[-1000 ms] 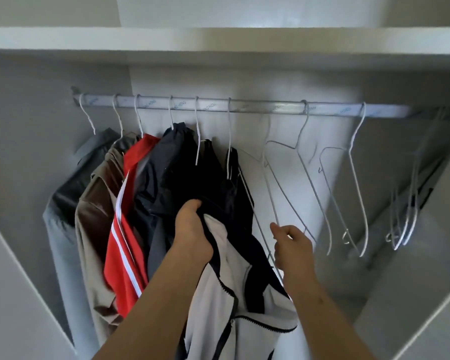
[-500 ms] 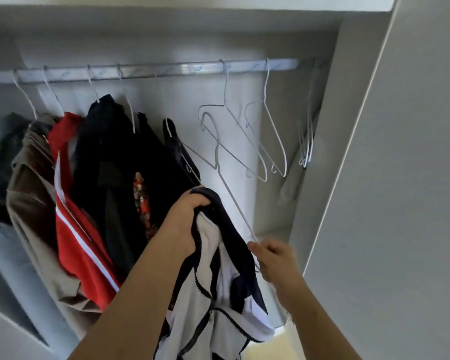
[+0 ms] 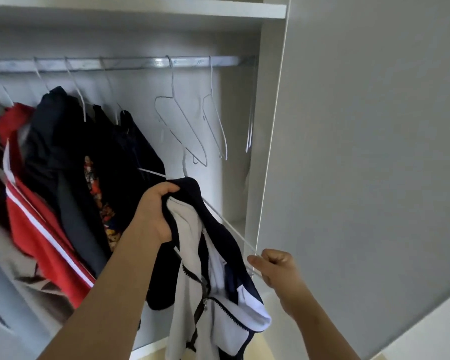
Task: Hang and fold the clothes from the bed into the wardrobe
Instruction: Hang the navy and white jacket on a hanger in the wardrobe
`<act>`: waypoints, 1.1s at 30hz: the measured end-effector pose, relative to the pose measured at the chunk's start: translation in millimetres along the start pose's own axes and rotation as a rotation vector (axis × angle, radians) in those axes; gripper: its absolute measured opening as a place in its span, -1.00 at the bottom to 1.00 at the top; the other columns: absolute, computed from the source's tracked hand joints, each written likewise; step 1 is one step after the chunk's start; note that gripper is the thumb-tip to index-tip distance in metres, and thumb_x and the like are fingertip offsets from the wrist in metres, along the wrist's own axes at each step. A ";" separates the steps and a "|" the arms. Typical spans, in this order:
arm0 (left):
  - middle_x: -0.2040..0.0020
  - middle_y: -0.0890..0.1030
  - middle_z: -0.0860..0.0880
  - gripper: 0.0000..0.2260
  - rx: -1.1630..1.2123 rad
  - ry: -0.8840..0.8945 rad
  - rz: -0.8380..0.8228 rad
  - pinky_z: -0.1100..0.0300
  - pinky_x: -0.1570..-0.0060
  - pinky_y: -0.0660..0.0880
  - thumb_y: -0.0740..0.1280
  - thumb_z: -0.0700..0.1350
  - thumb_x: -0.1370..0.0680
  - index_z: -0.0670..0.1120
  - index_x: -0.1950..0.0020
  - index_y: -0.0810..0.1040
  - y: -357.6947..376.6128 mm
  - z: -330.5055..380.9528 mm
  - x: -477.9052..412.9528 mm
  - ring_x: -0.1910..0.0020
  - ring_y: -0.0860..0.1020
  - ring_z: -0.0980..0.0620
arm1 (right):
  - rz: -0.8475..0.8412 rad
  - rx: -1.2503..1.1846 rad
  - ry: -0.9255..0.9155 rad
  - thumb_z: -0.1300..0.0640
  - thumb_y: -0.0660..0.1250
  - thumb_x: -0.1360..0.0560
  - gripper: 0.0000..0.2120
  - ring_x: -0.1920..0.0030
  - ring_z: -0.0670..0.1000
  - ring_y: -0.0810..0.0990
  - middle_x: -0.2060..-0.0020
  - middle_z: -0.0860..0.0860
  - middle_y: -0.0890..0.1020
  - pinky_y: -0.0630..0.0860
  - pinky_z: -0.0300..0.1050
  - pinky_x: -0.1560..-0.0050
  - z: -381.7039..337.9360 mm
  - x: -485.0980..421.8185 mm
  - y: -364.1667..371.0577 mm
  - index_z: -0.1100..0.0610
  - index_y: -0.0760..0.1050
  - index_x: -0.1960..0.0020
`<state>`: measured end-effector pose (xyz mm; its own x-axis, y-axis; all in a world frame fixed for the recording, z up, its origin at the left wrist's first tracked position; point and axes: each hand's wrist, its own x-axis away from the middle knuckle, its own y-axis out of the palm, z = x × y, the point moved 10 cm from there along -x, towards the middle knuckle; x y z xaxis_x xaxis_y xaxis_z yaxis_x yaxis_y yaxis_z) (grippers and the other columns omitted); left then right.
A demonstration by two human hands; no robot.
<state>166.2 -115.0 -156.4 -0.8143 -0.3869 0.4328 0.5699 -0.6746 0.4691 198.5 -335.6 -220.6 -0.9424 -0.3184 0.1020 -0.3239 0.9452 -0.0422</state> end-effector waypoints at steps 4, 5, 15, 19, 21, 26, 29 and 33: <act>0.41 0.60 -0.09 -0.83 0.075 0.055 0.002 0.21 0.34 0.57 0.21 -0.17 -0.49 -0.18 0.18 0.56 -5.8 -4.4 18.4 0.48 0.57 -0.01 | -0.009 -0.011 0.050 0.37 0.34 -0.41 -0.45 0.53 -0.07 0.08 0.54 -0.01 0.11 0.08 -0.27 0.47 16.7 23.4 -17.9 0.04 0.09 0.54; 0.40 0.60 -0.09 -0.83 0.067 0.058 -0.007 0.21 0.33 0.57 0.21 -0.17 -0.49 -0.18 0.17 0.57 -4.1 -4.6 23.5 0.46 0.58 -0.01 | -0.018 -0.006 0.057 0.37 0.33 -0.41 -0.45 0.54 -0.08 0.09 0.55 -0.03 0.12 0.09 -0.29 0.49 19.7 27.5 -20.1 0.03 0.10 0.56; 0.48 0.58 -0.11 -0.77 -0.024 0.034 -0.002 0.17 0.56 0.52 0.20 -0.19 -0.50 -0.21 0.28 0.57 10.8 -19.3 50.7 0.57 0.55 -0.02 | -0.141 -0.026 -0.003 0.41 0.29 -0.41 -0.54 0.53 -0.06 0.09 0.54 0.00 0.12 0.07 -0.25 0.47 11.4 43.4 -14.1 0.12 0.09 0.46; 0.49 0.59 -0.08 -0.57 -0.005 0.085 -0.101 0.21 0.56 0.51 0.15 -0.18 -0.51 -0.16 0.49 0.64 22.4 -9.5 55.0 0.56 0.56 0.01 | -0.211 -0.009 0.015 0.29 0.36 -0.34 -0.60 0.54 -0.05 0.10 0.53 0.01 0.14 0.08 -0.27 0.48 9.6 46.9 -13.0 0.27 0.13 0.45; 0.49 0.59 -0.08 -0.58 -0.043 0.087 -0.132 0.22 0.54 0.51 0.15 -0.19 -0.50 -0.15 0.50 0.64 27.9 -8.6 59.7 0.56 0.56 0.00 | -0.155 0.070 0.002 0.25 0.37 -0.37 -0.59 0.56 -0.08 0.15 0.58 0.00 0.20 0.14 -0.29 0.49 6.7 44.2 -15.3 0.25 0.18 0.49; 0.45 0.59 -0.12 -0.79 -0.461 0.043 -0.122 0.26 0.40 0.51 0.25 -0.23 -0.43 -0.18 0.34 0.63 41.9 -37.6 74.0 0.50 0.54 -0.04 | -0.036 0.159 -0.049 0.21 0.31 -0.46 -0.81 0.58 -0.18 0.38 0.59 -0.11 0.44 0.30 -0.35 0.48 -10.3 35.4 -4.6 0.12 0.46 0.34; 0.37 0.62 -0.13 -0.83 -0.580 0.094 -0.161 0.25 0.38 0.52 0.23 -0.30 -0.48 -0.16 0.18 0.61 47.5 -49.2 78.6 0.43 0.59 -0.05 | -0.036 0.083 -0.086 0.23 0.29 -0.46 -0.87 0.54 -0.21 0.45 0.53 -0.11 0.53 0.35 -0.32 0.44 -29.9 32.8 9.9 0.04 0.53 0.20; 0.36 0.66 -0.07 -0.83 -0.691 0.183 -0.117 0.30 0.42 0.53 0.26 -0.29 -0.53 -0.12 0.15 0.61 33.0 -32.9 80.1 0.41 0.63 0.04 | -0.007 -0.023 -0.159 0.22 0.36 -0.42 -0.74 0.56 -0.19 0.35 0.58 -0.14 0.42 0.32 -0.39 0.51 -48.4 34.5 12.9 -0.03 0.50 0.40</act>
<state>116.1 -188.9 -131.6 -0.9055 -0.3463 0.2452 0.3273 -0.9378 -0.1156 165.7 -330.9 -169.5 -0.9421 -0.3304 -0.0569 -0.3298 0.9439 -0.0189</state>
